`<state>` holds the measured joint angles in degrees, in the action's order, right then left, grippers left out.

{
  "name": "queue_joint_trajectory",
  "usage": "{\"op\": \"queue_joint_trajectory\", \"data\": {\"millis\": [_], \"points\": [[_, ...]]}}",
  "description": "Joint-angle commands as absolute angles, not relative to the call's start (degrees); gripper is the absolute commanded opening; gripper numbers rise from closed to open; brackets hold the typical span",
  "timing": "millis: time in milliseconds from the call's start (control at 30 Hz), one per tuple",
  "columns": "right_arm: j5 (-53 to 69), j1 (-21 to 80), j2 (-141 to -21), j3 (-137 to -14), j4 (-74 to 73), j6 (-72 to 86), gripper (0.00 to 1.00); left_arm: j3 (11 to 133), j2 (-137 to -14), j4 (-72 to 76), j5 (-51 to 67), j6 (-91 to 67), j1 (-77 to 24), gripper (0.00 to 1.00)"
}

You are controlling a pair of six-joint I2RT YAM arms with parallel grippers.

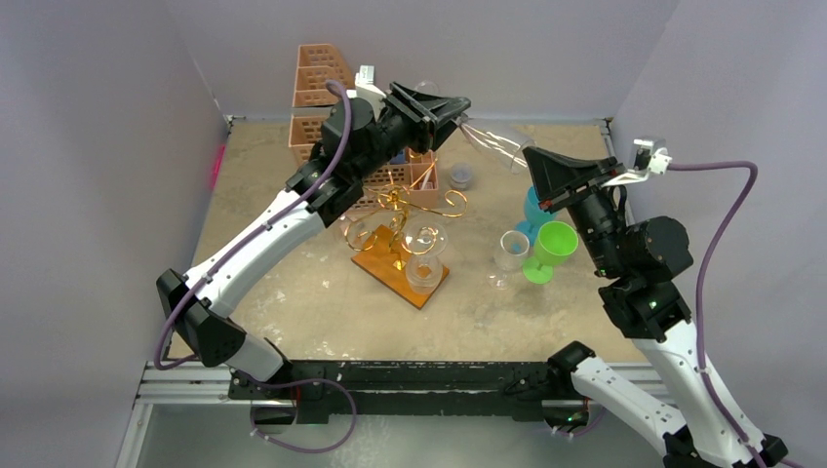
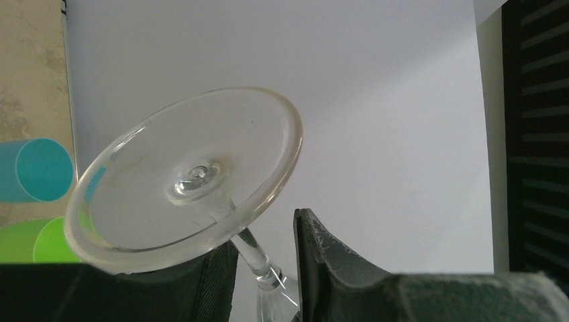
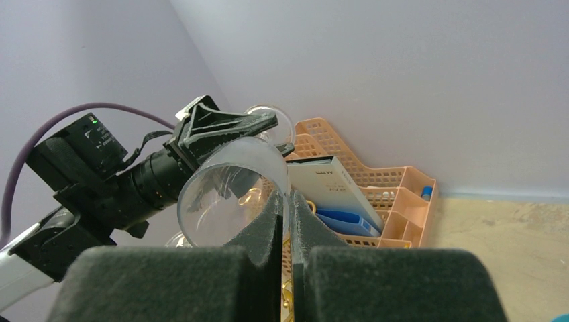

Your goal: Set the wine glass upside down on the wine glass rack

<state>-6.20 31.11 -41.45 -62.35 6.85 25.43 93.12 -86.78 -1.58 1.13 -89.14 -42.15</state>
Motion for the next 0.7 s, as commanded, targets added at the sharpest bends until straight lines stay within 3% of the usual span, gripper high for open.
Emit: {"op": "queue_joint_trajectory", "data": {"millis": [0, 233, 333, 367, 533, 600, 667], "points": [[-3.07, 31.2, -42.12, -62.93, 11.96, 24.5, 0.0, 92.55, -84.34, 1.22, 1.8, -91.23, -42.45, 0.29], [-2.94, 31.21, -43.24, -62.41, 13.28, 23.73, 0.0, 90.8, -82.32, 2.46, 1.06, -91.52, -42.45, 0.23], [-1.81, 31.2, -44.5, -62.7, 13.62, 23.71, 0.0, 90.56, -82.02, 3.5, 1.3, -90.88, -42.46, 0.02], [-0.73, 31.25, -44.9, -62.89, 13.56, 23.8, 0.0, 90.39, -81.82, 3.93, 1.42, -90.33, -42.45, 0.0], [-0.26, 31.2, -45.15, -63.28, 13.98, 23.77, 0.0, 88.58, -79.1, 6.14, -2.45, -83.88, -42.46, 0.0], [-0.13, 31.26, -44.7, -63.22, 13.58, 24.14, 0.27, 88.13, -77.73, 7.05, -4.51, -79.87, -42.45, 0.0], [-0.54, 31.25, -44.34, -63.03, 13.28, 24.5, 0.38, 87.82, -76.18, 7.72, -6.86, -74.93, -42.5, 0.0]]}}
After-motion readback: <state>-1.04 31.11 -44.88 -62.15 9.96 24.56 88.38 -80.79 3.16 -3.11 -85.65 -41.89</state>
